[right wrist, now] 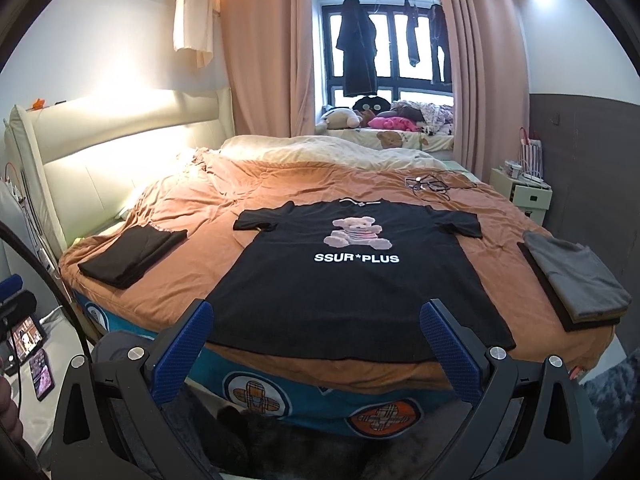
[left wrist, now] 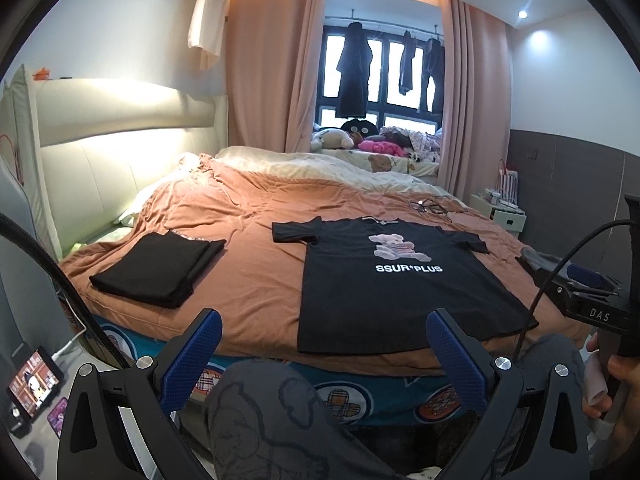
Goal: Fold small clothes
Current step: 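Lower both grippers toward the black T-shirt, left gripper toward a sleeve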
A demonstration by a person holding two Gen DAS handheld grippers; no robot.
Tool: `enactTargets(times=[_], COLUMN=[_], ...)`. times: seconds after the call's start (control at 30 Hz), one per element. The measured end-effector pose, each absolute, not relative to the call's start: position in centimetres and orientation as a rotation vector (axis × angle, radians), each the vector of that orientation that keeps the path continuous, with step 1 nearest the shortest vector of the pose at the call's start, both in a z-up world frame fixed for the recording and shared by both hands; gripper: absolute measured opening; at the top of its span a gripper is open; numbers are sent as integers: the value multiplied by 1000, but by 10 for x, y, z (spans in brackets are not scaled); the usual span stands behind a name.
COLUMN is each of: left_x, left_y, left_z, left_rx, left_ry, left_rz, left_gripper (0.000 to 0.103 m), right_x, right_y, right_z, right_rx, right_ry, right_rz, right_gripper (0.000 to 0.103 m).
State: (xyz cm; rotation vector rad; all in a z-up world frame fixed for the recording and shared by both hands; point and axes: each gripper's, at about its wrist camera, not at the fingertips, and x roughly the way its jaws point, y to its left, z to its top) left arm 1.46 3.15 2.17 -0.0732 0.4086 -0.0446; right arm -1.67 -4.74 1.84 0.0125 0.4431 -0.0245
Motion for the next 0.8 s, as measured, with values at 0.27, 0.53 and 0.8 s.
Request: enactTargets(times=[0.27, 0.53, 0.8], left_x=[64, 129, 204], left_y=[44, 59, 79], left_z=[30, 27, 22], left_rx=[-71, -99, -138], left_ry=[376, 416, 490], left_rz=[-54, -21, -11], left_gripper=[102, 101, 91], right_x=[34, 103, 174], right_y=[-58, -74, -90], right_z=[18, 14, 14], right_rx=[-15, -3, 40], right_ry=[432, 471, 508], right_rz=[-21, 20, 26], right_gripper=[103, 103, 103])
